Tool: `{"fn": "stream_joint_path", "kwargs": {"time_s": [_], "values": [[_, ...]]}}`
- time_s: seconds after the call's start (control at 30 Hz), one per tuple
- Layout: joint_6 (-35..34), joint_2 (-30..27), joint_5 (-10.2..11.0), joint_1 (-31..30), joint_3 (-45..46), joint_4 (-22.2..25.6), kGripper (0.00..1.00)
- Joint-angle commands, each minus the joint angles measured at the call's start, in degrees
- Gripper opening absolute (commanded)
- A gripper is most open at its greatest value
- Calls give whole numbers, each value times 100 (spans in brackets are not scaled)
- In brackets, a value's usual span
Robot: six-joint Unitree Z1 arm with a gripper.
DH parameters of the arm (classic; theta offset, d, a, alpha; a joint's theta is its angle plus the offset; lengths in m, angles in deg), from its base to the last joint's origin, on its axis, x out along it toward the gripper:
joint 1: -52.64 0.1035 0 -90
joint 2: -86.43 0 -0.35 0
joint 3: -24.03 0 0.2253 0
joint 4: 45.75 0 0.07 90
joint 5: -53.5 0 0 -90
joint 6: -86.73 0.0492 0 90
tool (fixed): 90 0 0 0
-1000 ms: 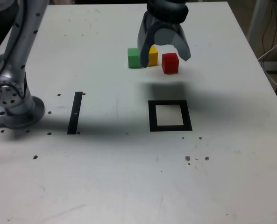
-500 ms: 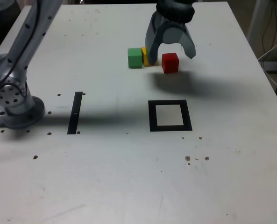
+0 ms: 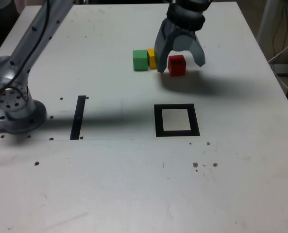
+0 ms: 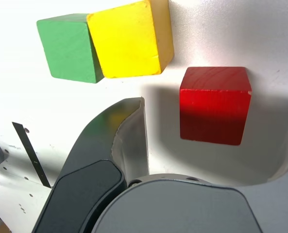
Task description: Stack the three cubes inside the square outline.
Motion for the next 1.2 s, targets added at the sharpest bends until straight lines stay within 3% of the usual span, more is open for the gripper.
{"fn": "stream_joint_path", "kwargs": {"time_s": [0.0, 0.3, 0.73, 1.17], "values": [[12, 76, -13, 8, -47, -3, 98], [9, 163, -88, 47, -128, 26, 83], [-16, 165, -108, 48, -140, 39, 35], [-9, 154, -94, 48, -140, 61, 34]]}}
